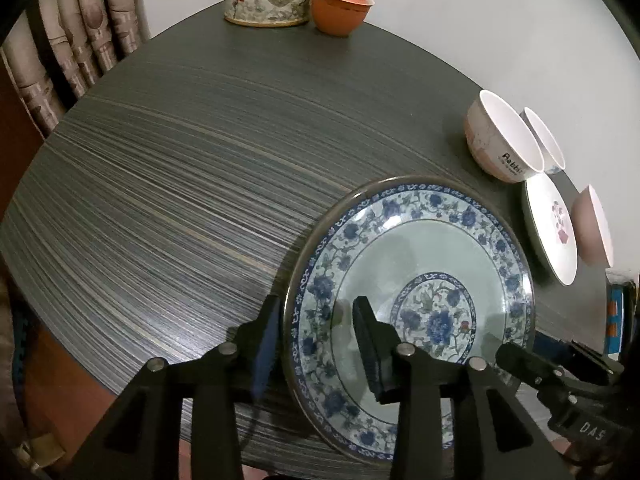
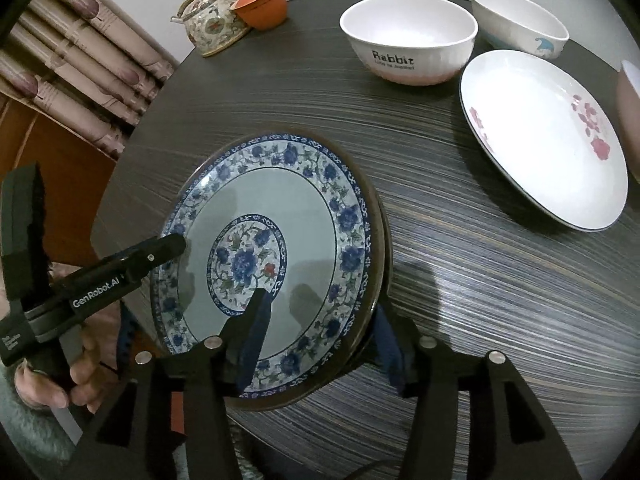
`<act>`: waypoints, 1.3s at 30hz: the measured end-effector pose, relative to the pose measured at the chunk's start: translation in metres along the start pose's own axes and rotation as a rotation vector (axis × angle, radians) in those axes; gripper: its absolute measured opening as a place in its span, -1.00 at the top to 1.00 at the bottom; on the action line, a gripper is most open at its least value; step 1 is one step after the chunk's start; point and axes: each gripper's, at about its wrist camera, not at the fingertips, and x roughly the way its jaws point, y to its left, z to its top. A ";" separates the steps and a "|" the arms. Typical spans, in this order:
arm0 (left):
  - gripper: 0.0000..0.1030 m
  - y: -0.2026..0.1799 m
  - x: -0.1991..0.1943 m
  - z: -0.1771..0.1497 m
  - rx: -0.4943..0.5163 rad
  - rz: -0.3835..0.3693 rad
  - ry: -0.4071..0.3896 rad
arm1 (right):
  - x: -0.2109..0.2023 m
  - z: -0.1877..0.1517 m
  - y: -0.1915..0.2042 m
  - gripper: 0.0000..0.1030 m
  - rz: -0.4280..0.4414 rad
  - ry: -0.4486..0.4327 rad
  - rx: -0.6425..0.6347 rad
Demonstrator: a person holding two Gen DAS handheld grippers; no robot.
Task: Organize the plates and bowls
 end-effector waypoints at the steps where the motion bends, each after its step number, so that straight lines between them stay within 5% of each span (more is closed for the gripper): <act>1: 0.26 0.000 0.000 0.000 -0.002 0.000 -0.001 | -0.001 -0.001 0.001 0.03 -0.002 0.000 -0.004; 6: 0.25 0.000 -0.002 0.001 -0.010 -0.006 -0.008 | 0.000 -0.002 0.006 -0.09 -0.056 -0.002 -0.032; 19: 0.08 -0.003 -0.026 0.002 -0.032 0.036 -0.076 | -0.018 -0.009 -0.017 -0.16 -0.021 -0.099 0.014; 29: 0.07 -0.054 -0.035 0.004 0.050 -0.005 -0.102 | -0.059 -0.021 -0.058 -0.19 -0.084 -0.263 0.041; 39: 0.07 -0.117 -0.027 0.007 0.138 -0.071 -0.100 | -0.081 -0.036 -0.119 -0.19 -0.053 -0.286 0.109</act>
